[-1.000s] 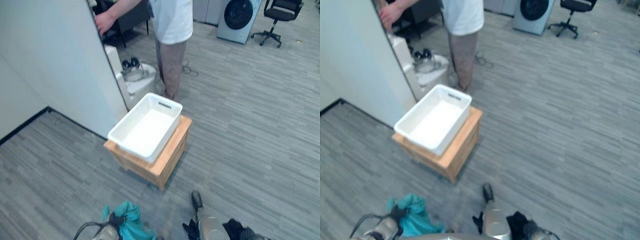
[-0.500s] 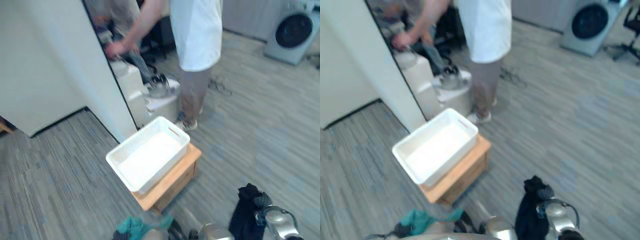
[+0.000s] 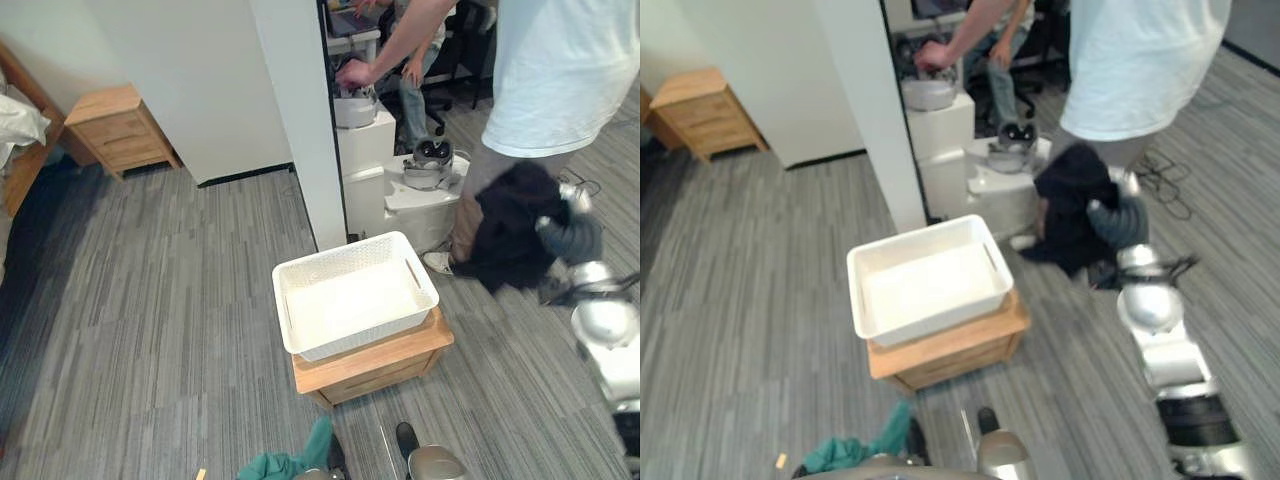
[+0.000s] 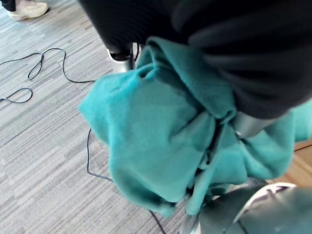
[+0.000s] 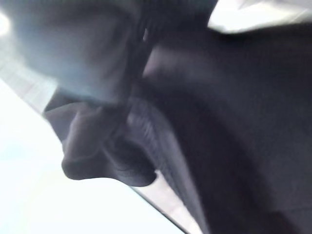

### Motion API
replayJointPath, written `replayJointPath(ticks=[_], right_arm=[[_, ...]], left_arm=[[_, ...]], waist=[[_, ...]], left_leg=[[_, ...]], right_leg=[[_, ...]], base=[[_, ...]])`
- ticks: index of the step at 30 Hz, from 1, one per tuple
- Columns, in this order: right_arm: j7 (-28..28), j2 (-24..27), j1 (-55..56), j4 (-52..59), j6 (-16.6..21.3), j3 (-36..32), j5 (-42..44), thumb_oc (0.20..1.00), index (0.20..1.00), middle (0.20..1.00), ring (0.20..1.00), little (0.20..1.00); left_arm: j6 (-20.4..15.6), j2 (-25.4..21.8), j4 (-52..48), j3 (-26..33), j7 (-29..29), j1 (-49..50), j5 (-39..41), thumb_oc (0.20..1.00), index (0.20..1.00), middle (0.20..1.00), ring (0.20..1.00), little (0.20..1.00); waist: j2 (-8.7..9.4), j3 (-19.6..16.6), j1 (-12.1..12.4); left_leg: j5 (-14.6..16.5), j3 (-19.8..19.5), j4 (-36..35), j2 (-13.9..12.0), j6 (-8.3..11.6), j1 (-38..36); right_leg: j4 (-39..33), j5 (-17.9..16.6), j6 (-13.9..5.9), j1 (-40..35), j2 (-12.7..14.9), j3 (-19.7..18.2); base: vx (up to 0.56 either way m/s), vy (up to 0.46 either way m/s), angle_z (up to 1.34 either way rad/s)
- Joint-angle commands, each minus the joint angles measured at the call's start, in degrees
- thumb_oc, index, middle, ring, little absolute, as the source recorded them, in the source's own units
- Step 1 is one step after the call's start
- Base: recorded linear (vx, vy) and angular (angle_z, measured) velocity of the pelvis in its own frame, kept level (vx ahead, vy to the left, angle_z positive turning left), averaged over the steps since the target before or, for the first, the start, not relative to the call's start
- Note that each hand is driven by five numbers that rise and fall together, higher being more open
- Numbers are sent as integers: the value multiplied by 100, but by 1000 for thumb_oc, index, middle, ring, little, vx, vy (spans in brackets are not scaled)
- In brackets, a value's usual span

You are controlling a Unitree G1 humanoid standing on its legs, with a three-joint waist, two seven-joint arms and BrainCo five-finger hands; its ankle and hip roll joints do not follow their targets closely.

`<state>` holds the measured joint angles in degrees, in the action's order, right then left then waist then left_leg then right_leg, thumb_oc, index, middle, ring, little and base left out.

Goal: Tidy up the quilt and then pick up the clothes from the bed and put them into the laundry hamper.

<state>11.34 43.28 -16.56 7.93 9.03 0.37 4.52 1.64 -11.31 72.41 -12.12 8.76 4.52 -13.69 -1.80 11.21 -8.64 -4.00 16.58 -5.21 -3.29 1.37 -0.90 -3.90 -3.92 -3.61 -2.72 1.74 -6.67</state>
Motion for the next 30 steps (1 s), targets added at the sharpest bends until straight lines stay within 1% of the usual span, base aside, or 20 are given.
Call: replayJointPath(ticks=[1,2,3,4,7,10,11,12,14,18,21,22,23,24,27,29,30], right_arm=[[-72,61,-1192,-49,490,409,30,200,200,200,200,200],[-60,100,-1626,-99,475,685,38,200,200,200,200,200],[-37,138,-1972,-178,484,920,30,200,200,200,200,200],[-30,130,-2370,-236,446,1140,36,200,200,200,200,200],[88,37,-3561,-533,373,1827,-91,200,200,200,200,200],[196,-209,-4243,-705,289,2194,-285,200,200,200,200,200],[260,-404,-4574,-870,210,2412,-497,200,200,200,200,200],[266,-410,-4592,-884,214,2426,-499,200,200,200,200,200],[338,-654,-4855,-1160,179,2630,-675,200,200,200,200,200],[365,-1106,-5009,-1776,70,3069,-1047,200,200,200,200,200],[388,-1110,-4804,-2315,-57,3241,-1302,200,200,200,200,200],[388,-1111,-4804,-2316,-56,3241,-1302,200,200,200,200,200],[392,-1041,-4333,-2944,-152,3253,-1408,200,200,200,200,200],[395,-1046,-4330,-2952,-146,3252,-1409,200,200,200,200,200],[384,-962,-3588,-3649,-271,3057,-1423,200,200,200,200,200],[359,-890,-3066,-3956,-373,2788,-1372,200,200,200,200,200],[359,-890,-3066,-3956,-373,2788,-1372,200,200,200,200,200]], left_arm=[[-116,-363,183,-218,59,-296,133,200,200,200,200,200],[-116,-333,214,-291,76,-269,169,200,200,200,200,200],[-122,-298,227,-302,94,-264,202,200,200,200,200,200],[-126,-288,231,-388,113,-249,245,200,200,200,200,200],[-152,-230,201,-475,219,-293,396,200,200,200,200,200],[-169,-206,124,-566,298,-340,533,200,200,200,200,200],[-182,-190,104,-637,351,-367,576,200,200,200,200,200],[-183,-185,105,-631,352,-369,577,200,200,200,200,200],[-239,-171,10,-704,416,-425,627,200,200,200,200,200],[-472,-191,-519,-808,598,-608,961,200,200,200,200,200],[-652,-298,-1146,-786,705,-666,1230,200,200,200,200,200],[-651,-298,-1147,-786,705,-665,1230,200,200,200,200,200],[-832,-492,-1985,-728,723,-645,1380,200,200,200,200,200],[-823,-500,-2001,-729,720,-632,1381,200,200,200,200,200],[-983,-835,-3067,-602,646,-428,1498,200,200,200,200,200],[-1069,-1093,-3700,-423,533,-251,1615,200,200,200,200,200],[-1069,-1094,-3701,-423,533,-251,1615,200,200,200,200,200]], waist=[[390,-294,296],[401,-313,349],[399,-313,348],[421,-341,408],[432,-357,464],[434,-368,538],[438,-367,607],[435,-364,596],[440,-361,649],[416,-277,772],[362,-182,847],[363,-183,845],[269,-74,921],[272,-79,919],[134,4,975],[30,44,981],[30,44,981]], left_leg=[[669,-223,21,-71,239,-647],[653,-233,21,-95,268,-660],[646,-252,21,-114,289,-674],[639,-271,21,-134,310,-674],[612,-332,21,-180,362,-664],[590,-399,21,-206,387,-649],[575,-466,21,-203,397,-625],[574,-470,21,-203,397,-624],[560,-532,21,-202,406,-597],[507,-666,21,-205,411,-492],[469,-757,21,-196,424,-385],[468,-759,21,-196,424,-383],[435,-821,21,-181,434,-305],[436,-824,21,-181,434,-305],[410,-861,21,-155,434,-249],[402,-848,21,-136,439,-215],[402,-848,21,-136,439,-215]], right_leg=[[36,461,-573,93,401,-53],[7,464,-554,37,399,-13],[-4,471,-539,-2,393,23],[-29,484,-521,-33,388,61],[-70,515,-475,-95,359,165],[-67,553,-435,-130,354,254],[-72,575,-408,-157,348,294],[-72,576,-408,-158,348,299],[-77,590,-391,-171,352,357],[-72,589,-365,-127,362,473],[-81,582,-368,-82,382,577],[-81,582,-368,-82,382,579],[-93,573,-385,-62,409,665],[-94,574,-385,-64,410,668],[-110,568,-413,-44,447,731],[-110,568,-433,-22,474,769],[-110,568,-433,-22,474,769]], base=[[71,-80,-2],[63,-70,3],[62,-68,4],[55,-61,14],[47,-42,18],[48,-30,22],[38,-20,29],[46,-26,25],[25,-26,7],[-10,-33,14],[-36,-25,11],[-44,-48,35],[-31,-36,29],[-38,-46,28],[-13,-19,16],[-7,-10,3],[0,0,0]])
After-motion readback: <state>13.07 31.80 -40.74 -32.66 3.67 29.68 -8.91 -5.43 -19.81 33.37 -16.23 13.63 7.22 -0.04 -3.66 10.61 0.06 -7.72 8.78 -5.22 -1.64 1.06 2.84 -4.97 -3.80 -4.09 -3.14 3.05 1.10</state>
